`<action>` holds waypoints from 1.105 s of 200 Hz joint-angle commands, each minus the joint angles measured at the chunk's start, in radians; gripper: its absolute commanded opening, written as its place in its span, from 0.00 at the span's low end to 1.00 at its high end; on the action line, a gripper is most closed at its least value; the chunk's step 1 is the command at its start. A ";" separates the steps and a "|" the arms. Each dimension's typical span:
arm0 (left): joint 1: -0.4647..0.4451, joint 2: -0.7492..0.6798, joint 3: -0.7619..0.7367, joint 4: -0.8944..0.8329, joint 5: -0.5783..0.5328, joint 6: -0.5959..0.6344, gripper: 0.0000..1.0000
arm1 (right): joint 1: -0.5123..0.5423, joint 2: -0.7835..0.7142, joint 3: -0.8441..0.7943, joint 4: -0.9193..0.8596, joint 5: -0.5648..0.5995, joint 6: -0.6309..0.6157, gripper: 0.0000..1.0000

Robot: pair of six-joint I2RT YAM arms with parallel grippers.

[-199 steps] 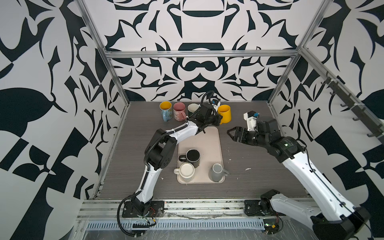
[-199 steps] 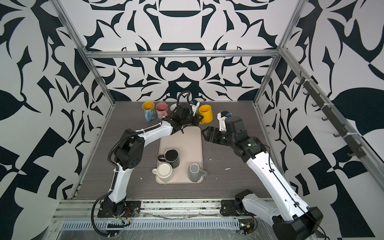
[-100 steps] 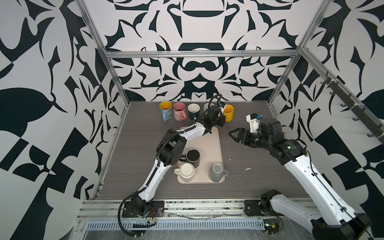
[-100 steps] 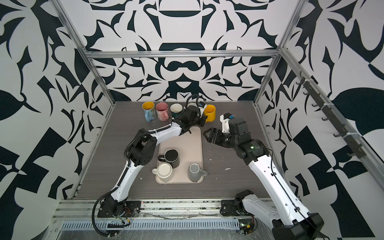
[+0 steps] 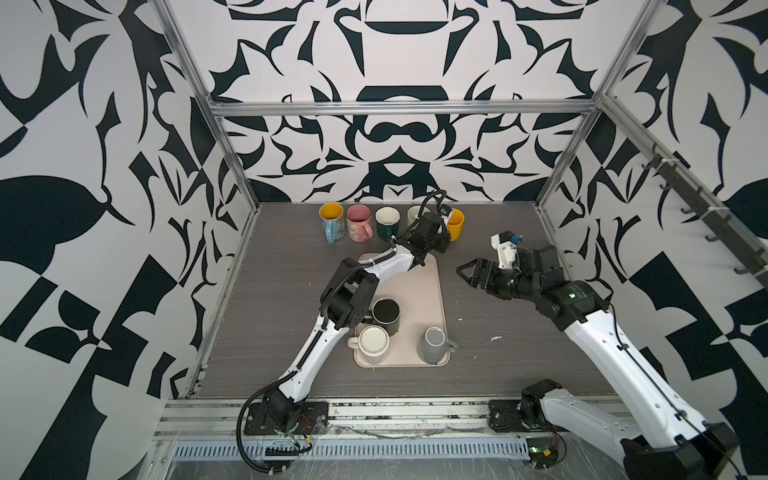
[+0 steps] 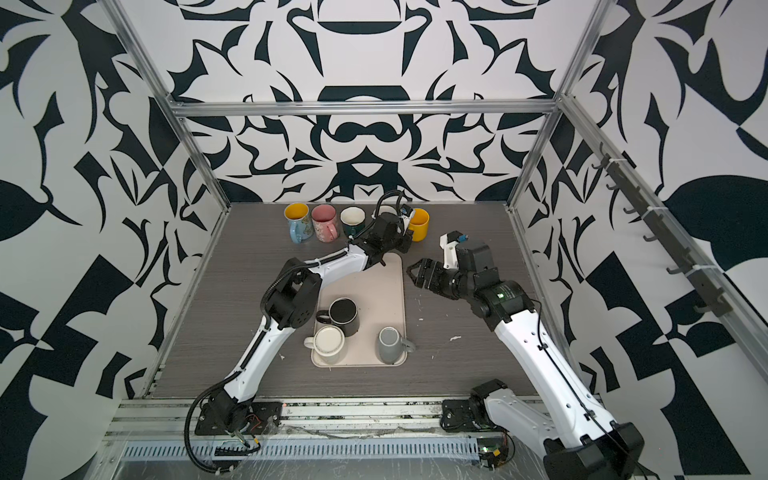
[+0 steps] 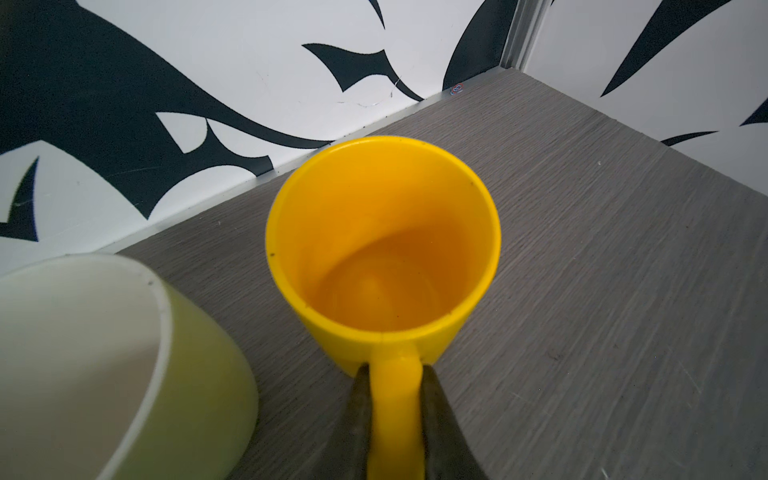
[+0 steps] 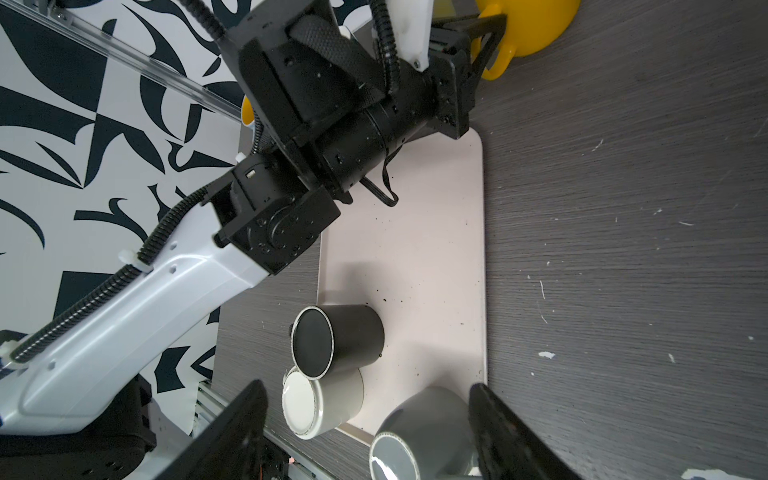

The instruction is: Turn the mug right side up

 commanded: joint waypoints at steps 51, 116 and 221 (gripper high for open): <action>0.001 0.034 0.078 0.059 -0.084 0.010 0.00 | -0.008 0.000 -0.028 0.055 -0.017 0.027 0.80; 0.001 0.044 0.065 0.051 -0.098 -0.001 0.06 | -0.009 -0.008 -0.040 0.054 -0.009 0.034 0.80; 0.001 -0.096 -0.111 0.104 -0.106 -0.004 0.50 | -0.012 -0.022 -0.050 0.049 -0.003 0.057 0.79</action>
